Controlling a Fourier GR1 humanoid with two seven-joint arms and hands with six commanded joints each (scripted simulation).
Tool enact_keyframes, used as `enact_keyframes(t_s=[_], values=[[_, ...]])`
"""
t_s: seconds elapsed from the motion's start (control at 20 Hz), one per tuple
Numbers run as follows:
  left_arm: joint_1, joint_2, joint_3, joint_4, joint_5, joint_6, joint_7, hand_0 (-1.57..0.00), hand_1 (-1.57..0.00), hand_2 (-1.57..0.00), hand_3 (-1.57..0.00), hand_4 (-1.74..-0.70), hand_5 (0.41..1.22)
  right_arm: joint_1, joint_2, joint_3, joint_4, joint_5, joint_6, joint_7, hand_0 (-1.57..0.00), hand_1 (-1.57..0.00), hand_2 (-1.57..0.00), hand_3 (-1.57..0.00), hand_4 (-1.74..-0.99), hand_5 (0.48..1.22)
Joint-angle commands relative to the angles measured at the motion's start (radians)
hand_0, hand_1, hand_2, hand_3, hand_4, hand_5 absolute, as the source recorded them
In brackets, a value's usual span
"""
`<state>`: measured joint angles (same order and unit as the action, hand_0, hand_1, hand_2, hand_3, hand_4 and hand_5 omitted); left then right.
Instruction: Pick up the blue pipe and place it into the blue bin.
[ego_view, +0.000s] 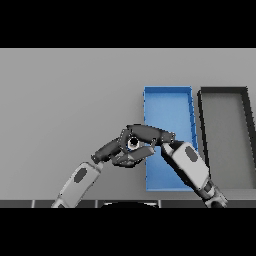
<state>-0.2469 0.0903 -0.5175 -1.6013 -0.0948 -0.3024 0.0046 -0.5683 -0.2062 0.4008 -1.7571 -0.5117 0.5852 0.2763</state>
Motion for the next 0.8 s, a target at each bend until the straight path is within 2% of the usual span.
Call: enact_keyframes(t_s=[0.0,0.1,0.15,0.3,0.4,0.45,0.55,0.7,0.75], values=[[0.016,-0.006,0.0,0.007,0.008,0.0,0.0,-0.07,-0.07,-0.06,-0.07,-0.88,0.671,0.003,0.003,0.003,-0.011,0.006,-0.005,0.0,-1.57,-1.57,-1.57,-1.57,-1.487,1.219],[0.021,-0.016,0.006,0.015,0.013,0.01,0.046,-0.05,-0.04,-0.04,-0.04,-0.89,0.639,0.005,0.0,-0.01,0.003,-0.001,-0.001,-0.011,-1.57,-1.57,-1.57,-1.57,-1.488,1.22],[0.026,-0.013,0.011,0.007,0.025,0.008,0.068,-0.04,-0.03,-0.03,-0.03,-0.89,0.625,0.005,0.009,-0.009,-0.001,-0.039,-0.014,0.004,-1.57,-1.57,-1.57,-1.57,-1.489,1.22],[0.03,-0.026,0.0,0.0,0.027,0.01,0.116,-0.02,-0.02,-0.02,-0.02,-0.91,0.564,-0.052,0.003,-0.035,0.022,-0.264,-0.075,0.124,-1.57,-1.57,-1.57,-1.57,-1.49,1.221],[0.036,-0.026,0.0,0.007,0.029,0.008,0.105,-0.01,-0.01,-0.01,-0.01,-0.92,0.527,-0.078,-0.024,-0.052,-0.006,-0.397,-0.142,0.188,-1.57,-1.57,-1.57,-1.57,-1.491,1.221],[0.031,-0.024,0.004,0.013,0.027,0.009,0.105,-0.01,-0.01,-0.01,-0.01,-0.92,0.515,-0.111,-0.032,-0.064,-0.01,-0.422,-0.18,0.203,-1.57,-1.57,-1.57,-1.57,-1.49,1.221],[0.03,-0.011,0.012,-0.002,0.035,0.005,0.115,-0.01,0.0,0.0,0.0,-0.92,0.5,-0.21,-0.06,-0.099,-0.004,-0.477,-0.239,0.211,-1.57,-1.57,-1.57,-1.57,-1.492,1.221],[0.038,-0.017,-0.001,-0.016,0.029,0.009,0.125,0.0,0.0,0.0,0.0,-0.93,0.491,-0.351,-0.112,-0.16,0.052,-0.532,-0.223,0.172,-1.57,-1.57,-1.57,-1.57,-1.495,1.221],[0.047,-0.003,0.003,-0.03,0.031,0.006,0.107,0.0,0.0,0.0,0.0,-0.92,0.488,-0.376,-0.123,-0.175,0.078,-0.547,-0.233,0.166,-1.57,-1.57,-1.57,-1.57,-1.495,1.221]])
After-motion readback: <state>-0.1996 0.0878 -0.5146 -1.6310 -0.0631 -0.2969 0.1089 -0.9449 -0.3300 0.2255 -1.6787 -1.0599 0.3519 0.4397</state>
